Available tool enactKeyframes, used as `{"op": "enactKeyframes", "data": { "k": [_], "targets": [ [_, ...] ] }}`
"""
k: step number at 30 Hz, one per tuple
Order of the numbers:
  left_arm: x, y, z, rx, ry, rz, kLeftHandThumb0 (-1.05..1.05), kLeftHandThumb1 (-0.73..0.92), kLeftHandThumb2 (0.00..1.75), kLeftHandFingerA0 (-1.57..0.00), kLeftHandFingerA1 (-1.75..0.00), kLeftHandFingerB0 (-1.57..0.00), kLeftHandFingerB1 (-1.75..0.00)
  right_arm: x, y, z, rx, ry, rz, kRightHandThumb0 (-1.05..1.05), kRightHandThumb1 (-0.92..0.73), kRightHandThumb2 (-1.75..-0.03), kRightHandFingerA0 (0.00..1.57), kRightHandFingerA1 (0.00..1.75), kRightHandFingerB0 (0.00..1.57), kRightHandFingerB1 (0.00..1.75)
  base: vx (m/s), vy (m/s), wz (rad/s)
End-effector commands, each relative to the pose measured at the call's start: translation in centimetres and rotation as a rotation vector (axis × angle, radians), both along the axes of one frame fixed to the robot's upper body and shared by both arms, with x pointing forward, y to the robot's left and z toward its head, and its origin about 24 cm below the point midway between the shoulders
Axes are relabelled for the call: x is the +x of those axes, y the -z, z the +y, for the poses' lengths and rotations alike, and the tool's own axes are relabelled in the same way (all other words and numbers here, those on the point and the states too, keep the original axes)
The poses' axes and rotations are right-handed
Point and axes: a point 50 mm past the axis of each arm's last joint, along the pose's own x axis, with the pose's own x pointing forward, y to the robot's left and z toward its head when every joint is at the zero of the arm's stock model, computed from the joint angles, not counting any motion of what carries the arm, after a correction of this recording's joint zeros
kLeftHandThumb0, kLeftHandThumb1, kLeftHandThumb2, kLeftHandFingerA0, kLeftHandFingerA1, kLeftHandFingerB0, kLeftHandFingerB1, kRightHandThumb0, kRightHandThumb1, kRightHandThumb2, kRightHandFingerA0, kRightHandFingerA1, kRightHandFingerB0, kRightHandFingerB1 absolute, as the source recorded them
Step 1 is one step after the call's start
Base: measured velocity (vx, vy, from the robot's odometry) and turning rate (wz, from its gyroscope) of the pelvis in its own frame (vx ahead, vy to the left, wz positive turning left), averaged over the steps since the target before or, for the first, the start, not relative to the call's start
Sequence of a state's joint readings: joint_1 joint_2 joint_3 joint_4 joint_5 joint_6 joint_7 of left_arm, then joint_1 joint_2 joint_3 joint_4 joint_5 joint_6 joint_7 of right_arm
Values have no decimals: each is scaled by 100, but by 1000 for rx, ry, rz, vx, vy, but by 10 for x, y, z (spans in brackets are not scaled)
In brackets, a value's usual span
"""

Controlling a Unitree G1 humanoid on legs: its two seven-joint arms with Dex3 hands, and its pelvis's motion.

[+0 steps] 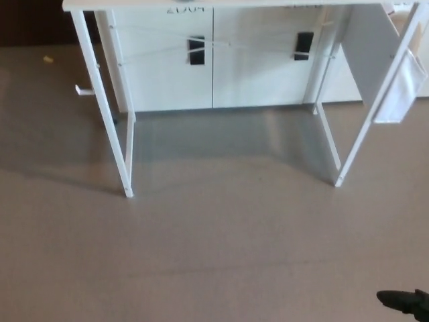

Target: The robot walks towards a desk on which a shovel is kept on the left hand side and a container is kept on the right hand side. The robot picks up the shovel using its left hand and places it in the container.

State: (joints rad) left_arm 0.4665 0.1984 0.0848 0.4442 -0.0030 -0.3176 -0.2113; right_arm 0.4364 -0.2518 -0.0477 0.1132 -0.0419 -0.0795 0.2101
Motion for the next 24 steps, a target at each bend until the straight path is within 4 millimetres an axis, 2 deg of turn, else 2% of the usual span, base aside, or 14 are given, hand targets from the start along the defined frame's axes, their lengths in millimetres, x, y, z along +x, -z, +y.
{"op": "enactKeyframes", "data": {
  "k": [1, 6, 7, 10, 16, 24],
  "targets": [
    [4, -4, -7, -5, 14, -57, -29, 46, 54, -49, -38, -39, -33, 2, -2, -5, -14, -12, -17, -16, -54, -55, 55, 58, 40, 49, 266, -157, 16],
    [9, -12, -19, -19, -5, -108, -29, 48, 55, -47, -38, -38, -33, -1, 0, -1, -35, -25, -5, -18, -54, -55, 54, 57, 40, 48, 420, -185, 13],
    [11, -14, -20, -30, -18, -112, -35, 41, 64, -41, -43, -36, -40, -1, 0, -1, -25, -19, -7, -16, -54, -55, 54, 58, 40, 49, 217, -130, -3],
    [2, -11, -15, -8, -21, -100, -30, 48, 55, -47, -37, -38, -33, -9, 5, 3, 6, -13, 16, -17, -54, -55, 54, 58, 39, 48, 206, -112, -1],
    [-3, -7, -10, -3, -16, -74, -26, 48, 54, -47, -39, -38, -33, -7, 8, 3, 5, -16, 9, -17, -54, -55, 55, 61, 41, 51, 219, 22, -13],
    [-10, -3, -3, 15, -36, -33, -28, 47, 54, -48, -37, -38, -33, -15, 15, 0, -8, -12, 21, -20, -53, -55, 54, 59, 40, 50, 314, 141, -1]
  ]
}}
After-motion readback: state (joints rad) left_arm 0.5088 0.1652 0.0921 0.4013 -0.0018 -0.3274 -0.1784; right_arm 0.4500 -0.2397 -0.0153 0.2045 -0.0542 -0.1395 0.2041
